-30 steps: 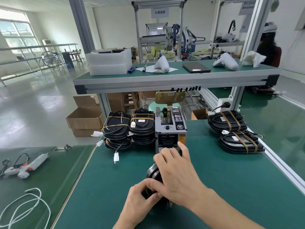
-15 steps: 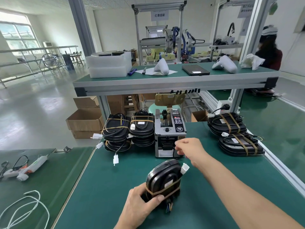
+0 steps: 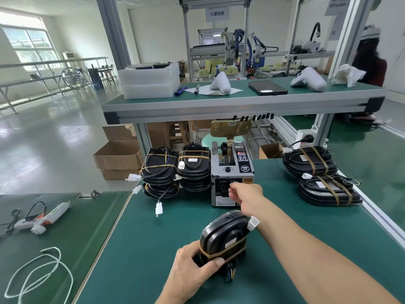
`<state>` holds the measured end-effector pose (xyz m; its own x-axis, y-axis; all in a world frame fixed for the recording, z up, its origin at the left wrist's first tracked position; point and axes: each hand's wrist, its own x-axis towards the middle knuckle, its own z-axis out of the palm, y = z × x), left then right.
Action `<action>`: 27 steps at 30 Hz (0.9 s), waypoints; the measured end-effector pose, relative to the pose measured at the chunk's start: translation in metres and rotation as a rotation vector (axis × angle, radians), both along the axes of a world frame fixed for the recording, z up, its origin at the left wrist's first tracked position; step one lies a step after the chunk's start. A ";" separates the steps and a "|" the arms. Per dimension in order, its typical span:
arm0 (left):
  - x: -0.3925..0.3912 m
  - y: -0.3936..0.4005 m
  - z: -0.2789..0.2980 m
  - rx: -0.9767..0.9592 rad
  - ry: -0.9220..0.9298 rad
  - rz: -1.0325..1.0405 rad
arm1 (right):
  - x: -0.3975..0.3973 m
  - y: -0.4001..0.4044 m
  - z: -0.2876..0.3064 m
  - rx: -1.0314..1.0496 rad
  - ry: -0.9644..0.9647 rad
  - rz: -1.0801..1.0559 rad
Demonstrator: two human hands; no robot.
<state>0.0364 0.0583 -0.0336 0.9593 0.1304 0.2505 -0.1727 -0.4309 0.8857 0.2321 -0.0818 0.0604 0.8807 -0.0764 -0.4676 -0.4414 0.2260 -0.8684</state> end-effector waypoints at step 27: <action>0.001 0.000 0.000 -0.019 -0.003 0.001 | -0.045 -0.047 -0.007 -0.030 -0.096 0.214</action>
